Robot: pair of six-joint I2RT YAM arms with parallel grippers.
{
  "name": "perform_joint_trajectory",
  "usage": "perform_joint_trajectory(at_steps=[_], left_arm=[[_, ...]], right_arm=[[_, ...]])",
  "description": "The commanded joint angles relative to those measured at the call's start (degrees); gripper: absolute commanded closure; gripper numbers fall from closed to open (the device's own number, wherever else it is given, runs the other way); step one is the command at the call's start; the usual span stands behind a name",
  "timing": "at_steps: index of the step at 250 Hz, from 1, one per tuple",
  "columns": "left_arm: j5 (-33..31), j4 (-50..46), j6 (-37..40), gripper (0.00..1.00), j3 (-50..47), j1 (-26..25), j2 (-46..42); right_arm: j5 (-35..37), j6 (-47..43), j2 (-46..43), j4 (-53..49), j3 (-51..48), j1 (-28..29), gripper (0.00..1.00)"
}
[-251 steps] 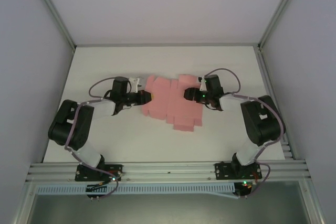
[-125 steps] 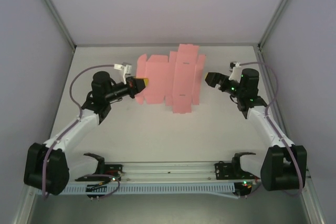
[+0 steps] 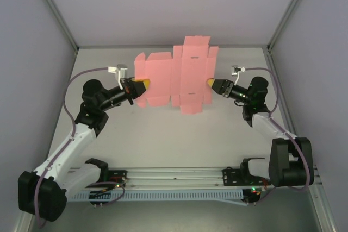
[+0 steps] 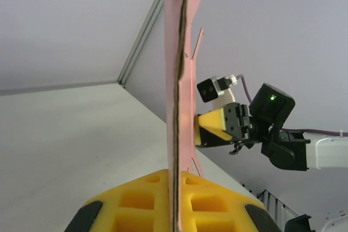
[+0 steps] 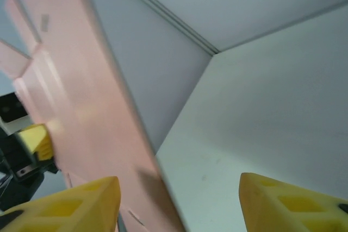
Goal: Assemble paper box
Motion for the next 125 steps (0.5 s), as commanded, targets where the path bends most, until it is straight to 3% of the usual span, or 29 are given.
perform_joint_trajectory(at_steps=[1,14,31,125], left_arm=[[0.9,3.5,-1.7,1.0,-0.7,0.2,-0.3],[-0.3,3.2,-2.3,1.0,-0.6,0.2,-0.3],[-2.6,4.2,-3.7,1.0,-1.0,0.2,-0.2],[-3.6,5.3,-3.9,1.0,-1.9,0.2,-0.4]], right_arm=[[-4.5,1.9,-0.2,6.6,-0.2,1.5,0.51],[-4.9,0.9,-0.4,5.4,0.0,1.9,0.65],[-4.8,0.0,-1.0,4.3,-0.1,2.1,0.7],[-2.4,-10.4,-5.6,-8.5,0.3,4.2,0.8]])
